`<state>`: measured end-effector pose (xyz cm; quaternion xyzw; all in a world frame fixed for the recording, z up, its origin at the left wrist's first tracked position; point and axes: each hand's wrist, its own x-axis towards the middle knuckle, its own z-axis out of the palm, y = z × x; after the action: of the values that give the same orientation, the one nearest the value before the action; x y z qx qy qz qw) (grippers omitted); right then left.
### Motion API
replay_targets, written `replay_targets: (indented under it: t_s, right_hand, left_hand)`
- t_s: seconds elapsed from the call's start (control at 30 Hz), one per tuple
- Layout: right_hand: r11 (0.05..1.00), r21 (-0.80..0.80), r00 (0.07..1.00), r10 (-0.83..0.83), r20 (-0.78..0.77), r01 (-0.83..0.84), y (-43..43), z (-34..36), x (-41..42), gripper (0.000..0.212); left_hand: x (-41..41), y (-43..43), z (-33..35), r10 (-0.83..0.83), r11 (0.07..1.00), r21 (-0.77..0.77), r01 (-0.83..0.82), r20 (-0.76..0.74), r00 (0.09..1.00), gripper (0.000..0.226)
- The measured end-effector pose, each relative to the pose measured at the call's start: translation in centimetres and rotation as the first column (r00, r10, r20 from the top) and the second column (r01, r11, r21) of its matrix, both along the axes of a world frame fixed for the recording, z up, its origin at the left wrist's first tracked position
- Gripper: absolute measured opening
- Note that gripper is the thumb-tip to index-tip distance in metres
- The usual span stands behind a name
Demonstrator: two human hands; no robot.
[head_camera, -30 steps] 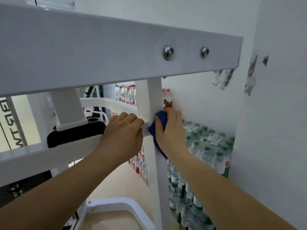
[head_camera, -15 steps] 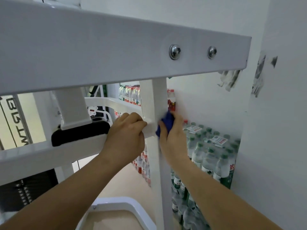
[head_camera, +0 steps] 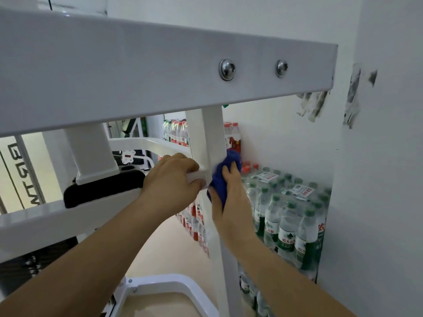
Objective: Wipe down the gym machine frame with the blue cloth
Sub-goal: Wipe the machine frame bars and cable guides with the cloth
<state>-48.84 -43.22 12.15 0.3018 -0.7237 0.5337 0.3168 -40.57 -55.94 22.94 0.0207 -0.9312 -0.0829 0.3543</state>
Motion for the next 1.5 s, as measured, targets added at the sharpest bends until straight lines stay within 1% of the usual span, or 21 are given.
replay_targets:
  t_s: [0.13,0.2,0.27,0.33,0.43,0.5,0.57,0.63,0.7,0.8,0.87,0.93,0.97,1.0,1.07,1.13,1.2,1.27,1.33,1.4,1.5]
  right_hand:
    - [0.994,0.109,0.997,-0.021,-0.073,0.029,0.2,-4.2,-0.1,0.075]
    - [0.993,0.119,0.998,0.001,-0.064,0.006,0.4,-4.1,-0.1,0.079]
    - [0.995,0.095,0.997,-0.009,-0.074,0.016,0.4,-2.2,-0.5,0.076]
    - [0.988,0.105,0.989,-0.098,-0.107,0.109,0.3,1.0,-1.2,0.068]
    - [0.937,0.18,0.948,-0.273,-0.161,0.3,0.3,4.4,-1.5,0.066]
    - [0.948,0.171,0.956,-0.241,-0.165,0.269,0.5,2.9,-1.4,0.066]
    - [0.979,0.132,0.987,-0.148,-0.064,0.156,0.7,-1.2,-1.0,0.068]
    - [0.979,0.164,0.992,-0.125,0.031,0.118,1.0,-5.9,-0.1,0.072]
    - [0.961,0.236,0.988,-0.154,0.017,0.146,1.2,-9.2,0.4,0.076]
    - [0.936,0.271,0.973,-0.23,-0.005,0.223,0.9,-9.2,0.1,0.076]
    - [0.916,0.26,0.952,-0.302,-0.056,0.306,0.6,-7.8,-0.1,0.075]
    - [0.928,0.24,0.958,-0.278,-0.065,0.285,0.5,-7.1,-0.3,0.075]
    - [0.948,0.222,0.973,-0.229,-0.023,0.228,0.6,-7.2,-0.5,0.075]
    - [0.962,0.212,0.983,-0.183,0.031,0.172,0.8,-7.7,-0.6,0.075]
    - [0.963,0.231,0.98,-0.168,0.105,0.141,1.0,-9.9,-0.7,0.077]
    - [0.943,0.291,0.969,-0.207,0.133,0.162,1.4,-12.9,-0.4,0.08]
    - [0.928,0.352,0.955,-0.208,0.21,0.125,2.1,-15.2,-0.1,0.081]
    - [0.925,0.375,0.938,-0.187,0.291,0.068,2.4,-16.0,-0.2,0.08]
    - [0.942,0.329,0.951,-0.163,0.263,0.07,2.0,-15.3,-0.5,0.078]
    - [0.964,0.239,0.971,-0.163,0.173,0.119,1.2,-14.7,-0.9,0.078]
    - [0.962,0.17,0.969,-0.232,0.088,0.215,0.4,-17.4,-1.2,0.075]
  left_hand:
    - [0.4,-0.1,-0.5,-0.002,0.997,-0.073,0.001,-0.007,1.0,0.032]
    - [0.5,-0.2,-0.5,0.005,0.996,-0.091,-0.005,0.005,1.0,0.032]
    - [0.4,-0.3,-0.5,0.011,0.993,-0.119,-0.01,0.01,1.0,0.031]
    - [0.4,-0.3,-0.6,0.003,0.991,-0.132,-0.002,0.005,1.0,0.033]
    - [0.5,-0.4,-0.8,-0.009,0.989,-0.151,0.008,-0.002,1.0,0.036]
    - [0.5,-0.4,-1.0,-0.007,0.987,-0.16,0.005,-0.013,1.0,0.037]
    - [0.5,-0.5,-1.2,0.006,0.986,-0.167,-0.011,-0.029,1.0,0.037]
    - [0.4,-0.5,-1.4,-0.003,0.985,-0.175,-0.004,-0.035,0.999,0.038]
    - [0.4,-0.5,-1.5,-0.018,0.983,-0.185,0.011,-0.041,0.999,0.038]
    - [0.3,-0.7,-1.7,-0.024,0.976,-0.219,0.013,-0.049,0.999,0.039]
    - [0.7,-0.4,-2.4,-0.146,0.963,-0.24,0.124,-0.075,0.986,0.041]
    - [1.6,0.3,-5.2,-0.334,0.929,-0.197,0.315,-0.073,0.94,0.042]
    - [2.0,0.6,-7.3,-0.385,0.915,-0.155,0.373,-0.058,0.921,0.04]
    - [2.3,0.8,-9.5,-0.391,0.918,-0.084,0.387,-0.034,0.92,0.038]
    - [2.2,0.3,-13.6,-0.311,0.942,0.139,0.307,0.011,0.95,0.036]
    - [1.5,-0.6,-16.8,-0.235,0.926,0.318,0.202,0.069,0.97,0.037]
    - [0.8,-0.9,-19.4,-0.183,0.882,0.46,0.101,0.138,0.973,0.037]
    - [0.3,-0.5,-22.2,-0.151,0.845,0.534,0.01,0.221,0.964,0.038]
    - [-0.2,0.1,-25.0,-0.137,0.82,0.57,-0.042,0.267,0.954,0.04]
    - [-0.7,0.7,-27.3,-0.131,0.774,0.628,-0.077,0.278,0.952,0.04]
    - [-1.3,1.6,-30.5,-0.122,0.701,0.703,-0.126,0.291,0.949,0.041]
